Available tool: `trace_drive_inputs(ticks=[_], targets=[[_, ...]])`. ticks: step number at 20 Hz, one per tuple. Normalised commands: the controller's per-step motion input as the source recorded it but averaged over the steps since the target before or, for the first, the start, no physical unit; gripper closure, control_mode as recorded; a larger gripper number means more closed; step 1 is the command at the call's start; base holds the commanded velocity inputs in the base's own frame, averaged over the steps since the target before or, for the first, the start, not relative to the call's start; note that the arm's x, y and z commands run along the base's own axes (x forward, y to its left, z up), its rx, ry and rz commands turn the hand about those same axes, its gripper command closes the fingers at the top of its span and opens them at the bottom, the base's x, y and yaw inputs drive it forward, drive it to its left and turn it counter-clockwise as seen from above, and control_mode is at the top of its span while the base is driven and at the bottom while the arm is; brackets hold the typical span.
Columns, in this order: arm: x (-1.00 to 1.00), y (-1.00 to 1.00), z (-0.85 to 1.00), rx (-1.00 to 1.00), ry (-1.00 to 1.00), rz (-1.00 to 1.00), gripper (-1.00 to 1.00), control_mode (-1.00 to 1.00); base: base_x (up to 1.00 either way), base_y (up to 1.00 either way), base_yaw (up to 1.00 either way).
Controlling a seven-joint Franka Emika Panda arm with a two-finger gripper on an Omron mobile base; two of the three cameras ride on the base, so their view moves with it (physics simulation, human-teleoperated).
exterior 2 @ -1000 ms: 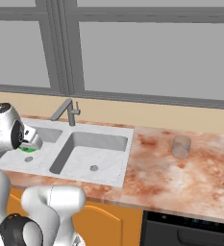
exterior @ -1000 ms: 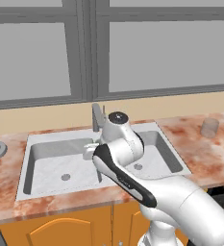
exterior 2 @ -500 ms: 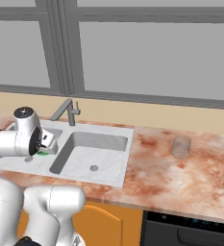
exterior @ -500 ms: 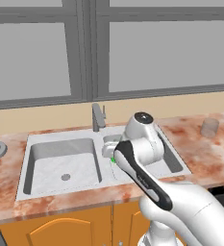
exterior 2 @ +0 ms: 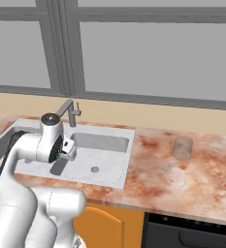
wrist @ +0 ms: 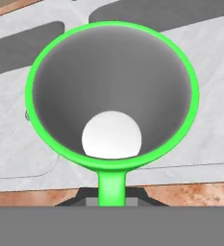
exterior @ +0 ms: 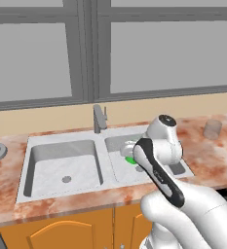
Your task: Move any existing items from the left basin to the right basin for drying. Then move the glass cup from the counter to the left basin of the sink for washing.
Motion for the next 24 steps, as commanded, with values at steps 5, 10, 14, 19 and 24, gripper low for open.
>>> trace_drive_inputs(ticks=[5, 10, 14, 19, 24], targets=[[0.44, -0.48, -0.25, 0.02, 0.02, -0.02, 1.00, -1.00, 0.00, 0.00, 0.00], [0.42, -0.37, -0.27, 0.00, 0.01, -0.01, 1.00, -1.00, 0.00, 0.00, 0.00], [0.36, -0.29, -0.29, 0.00, 0.01, 0.00, 1.00, -1.00, 0.00, 0.00, 0.00], [0.48, -0.21, -0.23, 0.00, 0.07, 0.00, 1.00, -1.00, 0.00, 0.00, 0.00], [0.45, -0.05, -0.23, 0.00, 0.07, 0.00, 1.00, -1.00, 0.00, 0.00, 0.00]])
